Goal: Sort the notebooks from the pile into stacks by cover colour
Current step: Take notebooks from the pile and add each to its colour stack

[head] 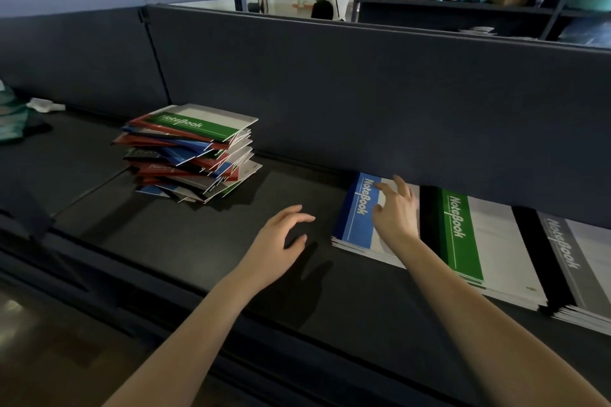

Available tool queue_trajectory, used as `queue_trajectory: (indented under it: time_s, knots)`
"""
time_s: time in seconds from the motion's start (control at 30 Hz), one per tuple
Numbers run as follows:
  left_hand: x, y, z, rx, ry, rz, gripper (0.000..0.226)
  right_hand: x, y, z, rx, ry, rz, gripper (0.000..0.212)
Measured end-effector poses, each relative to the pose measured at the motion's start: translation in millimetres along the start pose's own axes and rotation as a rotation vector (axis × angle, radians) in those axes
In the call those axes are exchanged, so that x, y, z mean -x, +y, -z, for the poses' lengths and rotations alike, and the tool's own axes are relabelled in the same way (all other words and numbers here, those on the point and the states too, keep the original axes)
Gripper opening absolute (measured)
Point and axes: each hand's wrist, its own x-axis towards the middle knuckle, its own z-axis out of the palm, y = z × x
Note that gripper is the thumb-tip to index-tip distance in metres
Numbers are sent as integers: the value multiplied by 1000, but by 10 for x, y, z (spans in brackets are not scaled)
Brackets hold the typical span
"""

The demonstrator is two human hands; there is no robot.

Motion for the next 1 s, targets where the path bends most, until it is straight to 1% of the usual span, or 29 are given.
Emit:
queue_trajectory:
  time_s: [0.17, 0.47, 0.73, 0.9, 1.0]
  knots:
    - [83, -151, 202, -11, 18, 54, 37, -28, -383, -207, -57, -31, 137, 45]
    - [340, -482, 691, 7, 128, 196, 35, -86, -1153, -655, -186, -123, 331, 43]
    - [447, -726, 1076, 87, 291, 251, 34, -251, -1831, -983, -255, -140, 427, 43]
    - [469, -872, 1218, 125, 331, 283, 36, -443, -2140, -1145, -284, -149, 464, 46]
    - [498, -947, 1283, 154, 345, 309, 41, -568, -2297, -1231, -274, -146, 478, 48]
